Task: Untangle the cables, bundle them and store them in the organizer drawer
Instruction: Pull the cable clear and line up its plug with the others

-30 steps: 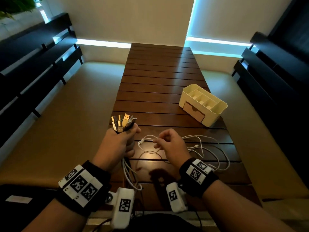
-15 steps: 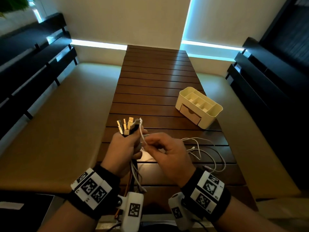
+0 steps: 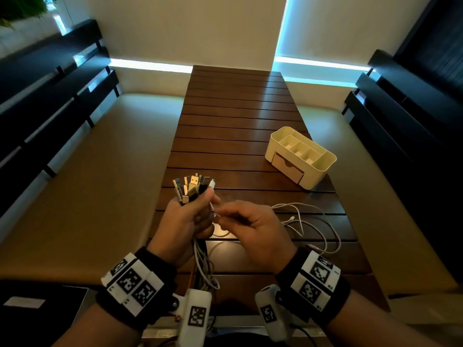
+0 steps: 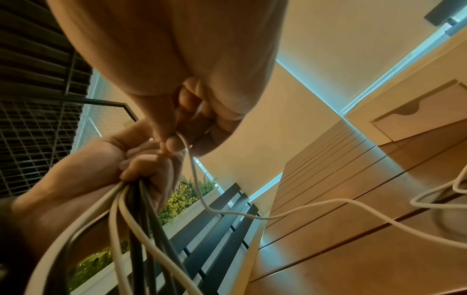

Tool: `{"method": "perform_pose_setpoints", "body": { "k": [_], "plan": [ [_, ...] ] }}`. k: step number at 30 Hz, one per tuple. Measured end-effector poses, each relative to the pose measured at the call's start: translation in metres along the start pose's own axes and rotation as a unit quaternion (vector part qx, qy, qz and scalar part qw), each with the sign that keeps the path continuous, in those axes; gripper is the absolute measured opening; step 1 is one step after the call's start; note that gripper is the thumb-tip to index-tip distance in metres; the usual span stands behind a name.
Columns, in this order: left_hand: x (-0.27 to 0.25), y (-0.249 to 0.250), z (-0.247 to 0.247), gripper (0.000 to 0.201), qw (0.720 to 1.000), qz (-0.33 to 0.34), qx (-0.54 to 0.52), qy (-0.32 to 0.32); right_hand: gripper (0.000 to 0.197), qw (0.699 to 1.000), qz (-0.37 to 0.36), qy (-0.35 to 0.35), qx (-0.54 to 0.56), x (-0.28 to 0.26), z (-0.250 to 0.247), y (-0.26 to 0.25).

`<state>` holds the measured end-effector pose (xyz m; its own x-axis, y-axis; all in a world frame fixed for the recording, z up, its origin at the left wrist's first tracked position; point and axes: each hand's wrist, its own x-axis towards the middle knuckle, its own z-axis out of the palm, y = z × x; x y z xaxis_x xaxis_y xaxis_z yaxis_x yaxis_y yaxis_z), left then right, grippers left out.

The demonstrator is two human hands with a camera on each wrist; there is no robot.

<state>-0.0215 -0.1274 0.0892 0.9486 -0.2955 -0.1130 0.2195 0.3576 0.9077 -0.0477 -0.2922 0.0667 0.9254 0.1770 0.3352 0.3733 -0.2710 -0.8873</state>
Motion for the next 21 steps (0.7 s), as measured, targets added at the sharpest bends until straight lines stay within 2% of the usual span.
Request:
{"method": "perform_pose_setpoints", "body": {
  "k": [3,8,12,13,16,19,21],
  "plan": [
    [-0.001,0.000,0.001,0.026,0.999,0.012,0.035,0.010,0.022,1.000,0.007,-0.014,0.010,-0.001,0.002,-0.001],
    [-0.002,-0.002,0.004,0.027,0.990,0.038,0.085,0.103,0.021,0.996,0.060,-0.054,0.037,-0.003,0.005,-0.011],
    [-0.002,0.003,0.002,0.032,0.991,0.027,-0.014,0.132,0.010,0.981,0.139,-0.084,0.109,-0.007,0.008,-0.009],
    [-0.001,0.006,-0.001,0.031,0.989,0.017,-0.043,0.142,0.007,0.979,0.153,-0.090,0.099,-0.009,0.007,-0.004],
    [-0.001,0.019,-0.014,0.033,0.983,0.015,-0.097,0.158,0.025,0.971,0.205,-0.121,0.012,-0.021,0.004,0.019],
    [-0.004,0.034,-0.027,0.033,0.979,0.032,-0.148,0.135,0.021,0.958,0.258,-0.128,-0.003,-0.035,-0.004,0.040],
    [-0.006,0.039,-0.033,0.033,0.983,0.025,-0.143,0.111,0.022,0.955,0.273,-0.113,-0.020,-0.037,-0.010,0.043]
  ]
}}
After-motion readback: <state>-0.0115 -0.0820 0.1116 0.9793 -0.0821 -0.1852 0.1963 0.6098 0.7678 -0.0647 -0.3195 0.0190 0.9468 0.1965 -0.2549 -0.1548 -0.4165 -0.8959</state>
